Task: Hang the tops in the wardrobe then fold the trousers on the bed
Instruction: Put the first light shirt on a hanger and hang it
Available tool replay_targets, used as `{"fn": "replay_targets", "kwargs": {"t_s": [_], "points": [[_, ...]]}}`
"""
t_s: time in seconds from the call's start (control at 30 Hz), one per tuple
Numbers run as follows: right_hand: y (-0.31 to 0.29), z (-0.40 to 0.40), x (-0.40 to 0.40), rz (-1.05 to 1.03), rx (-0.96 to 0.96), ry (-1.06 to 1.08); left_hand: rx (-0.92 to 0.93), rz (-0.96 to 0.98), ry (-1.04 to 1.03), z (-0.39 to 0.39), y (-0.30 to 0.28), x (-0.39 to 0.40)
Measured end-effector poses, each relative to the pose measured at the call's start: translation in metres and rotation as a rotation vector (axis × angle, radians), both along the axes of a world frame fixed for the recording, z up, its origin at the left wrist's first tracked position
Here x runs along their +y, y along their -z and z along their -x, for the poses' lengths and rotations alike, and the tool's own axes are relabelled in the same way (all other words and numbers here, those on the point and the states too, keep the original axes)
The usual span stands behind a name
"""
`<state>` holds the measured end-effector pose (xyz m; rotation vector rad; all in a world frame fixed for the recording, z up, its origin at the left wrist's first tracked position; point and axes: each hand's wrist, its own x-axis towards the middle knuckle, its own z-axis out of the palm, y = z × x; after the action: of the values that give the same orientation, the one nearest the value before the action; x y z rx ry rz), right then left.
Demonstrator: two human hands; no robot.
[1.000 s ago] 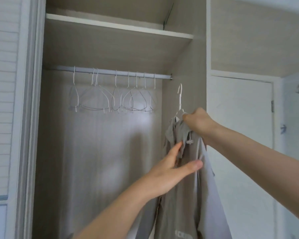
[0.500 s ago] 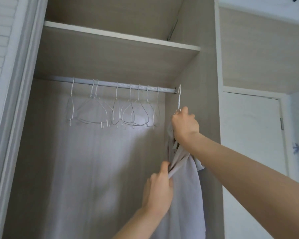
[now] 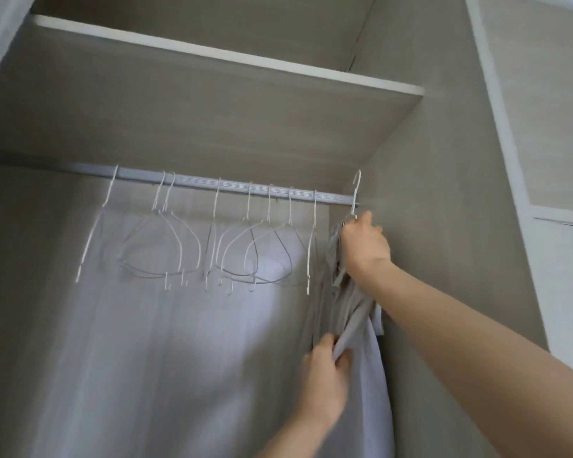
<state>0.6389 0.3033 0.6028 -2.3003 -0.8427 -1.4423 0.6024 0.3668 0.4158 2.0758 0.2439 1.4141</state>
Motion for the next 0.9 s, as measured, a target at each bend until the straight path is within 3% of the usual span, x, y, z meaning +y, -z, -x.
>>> {"fn": "replay_targets", "kwargs": {"t_s": [0.17, 0.4, 0.73, 0.9], "points": [[-0.013, -0.028, 0.023, -0.02, 0.051, -0.061, -0.024, -0.033, 0.048, -0.026, -0.005, 0.031], [-0.006, -0.044, 0.035, -0.019, 0.183, -0.144, 0.113, 0.017, 0.102, -0.039, 0.015, 0.062], [-0.003, -0.037, -0.003, -0.211, 0.334, -0.328, 0.165, 0.091, 0.155, -0.015, 0.035, 0.033], [0.043, -0.014, -0.033, -0.315, 0.319, -0.492, 0.134, 0.129, 0.042, 0.02, 0.06, 0.002]]}}
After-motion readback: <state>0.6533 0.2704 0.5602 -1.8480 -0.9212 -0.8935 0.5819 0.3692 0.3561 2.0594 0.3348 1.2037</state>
